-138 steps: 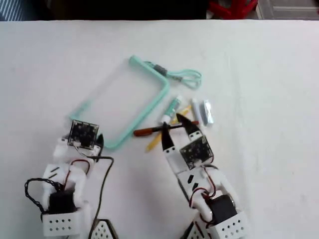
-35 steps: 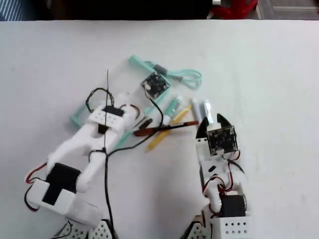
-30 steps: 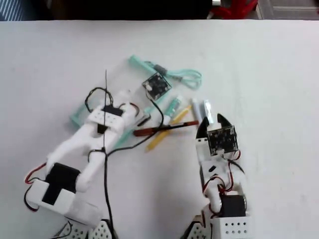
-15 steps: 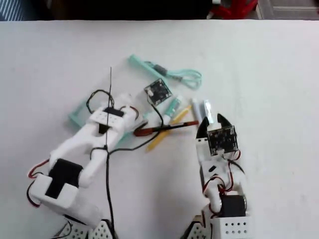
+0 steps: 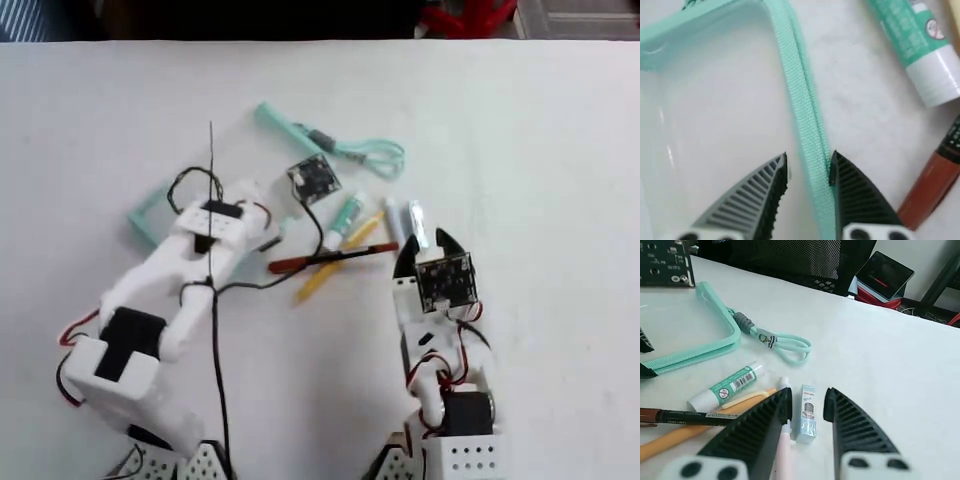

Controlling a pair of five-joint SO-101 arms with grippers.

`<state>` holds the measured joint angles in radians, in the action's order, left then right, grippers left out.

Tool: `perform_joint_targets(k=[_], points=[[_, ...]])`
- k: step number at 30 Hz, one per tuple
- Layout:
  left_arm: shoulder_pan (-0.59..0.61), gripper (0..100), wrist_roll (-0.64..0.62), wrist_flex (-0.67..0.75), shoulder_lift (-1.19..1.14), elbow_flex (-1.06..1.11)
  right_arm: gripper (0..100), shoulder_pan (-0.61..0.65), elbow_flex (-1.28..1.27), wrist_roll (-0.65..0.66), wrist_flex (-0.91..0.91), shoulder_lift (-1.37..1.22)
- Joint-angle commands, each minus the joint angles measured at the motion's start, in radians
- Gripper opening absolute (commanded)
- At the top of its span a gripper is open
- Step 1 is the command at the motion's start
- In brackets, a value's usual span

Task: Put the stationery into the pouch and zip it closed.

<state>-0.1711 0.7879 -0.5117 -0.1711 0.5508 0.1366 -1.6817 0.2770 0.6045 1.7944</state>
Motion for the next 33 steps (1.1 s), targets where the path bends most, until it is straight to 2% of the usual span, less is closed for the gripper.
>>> perform_joint_targets(k=[1, 9, 24, 30, 33], points=[[0.033, 13, 0.008, 0.012, 0.076, -0.038, 11.5, -0.007, -0.009, -0.002, -0.024, 0.002], [0.076, 10, 0.009, 0.057, 0.136, -0.04, 11.5, -0.007, -0.009, -0.002, -0.024, 0.002], [0.171, 10, 0.0, 0.302, 0.15, -0.04, 11.5, 0.015, -0.009, 0.0, -0.021, 0.002], [0.174, 10, -0.002, 0.265, 0.196, -0.046, 11.5, 0.016, -0.009, 0.0, -0.021, 0.002], [0.183, 10, -0.002, 0.307, 0.259, -0.049, 11.5, 0.016, -0.009, 0.0, -0.021, 0.002]])
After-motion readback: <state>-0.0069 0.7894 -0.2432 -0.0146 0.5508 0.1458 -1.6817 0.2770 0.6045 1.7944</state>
